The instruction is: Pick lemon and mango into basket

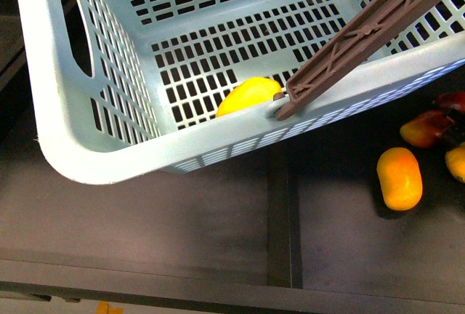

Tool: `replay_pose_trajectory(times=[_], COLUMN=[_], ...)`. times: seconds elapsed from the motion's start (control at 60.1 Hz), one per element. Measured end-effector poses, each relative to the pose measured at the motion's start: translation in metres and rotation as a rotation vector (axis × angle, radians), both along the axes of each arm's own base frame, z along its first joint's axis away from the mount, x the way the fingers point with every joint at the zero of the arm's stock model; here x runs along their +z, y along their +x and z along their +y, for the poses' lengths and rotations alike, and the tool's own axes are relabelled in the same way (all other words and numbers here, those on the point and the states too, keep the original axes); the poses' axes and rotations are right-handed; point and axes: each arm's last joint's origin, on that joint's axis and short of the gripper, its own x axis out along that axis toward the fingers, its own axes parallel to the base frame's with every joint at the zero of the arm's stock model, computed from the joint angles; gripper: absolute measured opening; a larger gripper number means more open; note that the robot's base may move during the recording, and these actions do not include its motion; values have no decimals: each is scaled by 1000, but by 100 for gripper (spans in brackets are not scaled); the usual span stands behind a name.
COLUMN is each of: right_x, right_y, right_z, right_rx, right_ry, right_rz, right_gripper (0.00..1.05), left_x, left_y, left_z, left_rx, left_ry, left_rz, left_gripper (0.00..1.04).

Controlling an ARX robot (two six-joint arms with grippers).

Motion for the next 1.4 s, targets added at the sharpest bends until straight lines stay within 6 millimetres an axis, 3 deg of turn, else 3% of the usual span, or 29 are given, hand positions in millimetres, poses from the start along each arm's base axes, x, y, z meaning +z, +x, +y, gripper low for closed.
replay_pose_trajectory(times=[0.15, 0.25, 0.466, 0.599, 0.732, 0.915, 1.165, 1.398], right_x=[26, 55, 142, 192, 238, 287, 304, 307], right_y=[-17, -28, -68, -96, -117, -131, -128, -118], right_z=[-11, -19, -37, -29, -1, 57, 128, 174], right_rx=[38, 79, 196, 290, 415, 585, 733, 798], right_ry=[18, 9, -31, -48, -58, -72, -37, -71], right_rz=[-73, -139, -324, -424, -545, -700, -776, -802], right_gripper=[63, 63, 63, 63, 63, 62, 62, 62], left_x=[0, 0, 0, 0, 0, 0, 0, 0], left_y=[0, 0, 0, 0, 0, 0, 0, 0], left_z=[0, 0, 0, 0, 0, 0, 0, 0], left_rx=[0, 0, 1, 1, -2, 0, 1, 1], left_ry=[0, 0, 0, 0, -1, 0, 0, 0], left_rz=[0, 0, 0, 0, 1, 0, 0, 0], left_gripper=[27, 27, 27, 27, 27, 27, 27, 27])
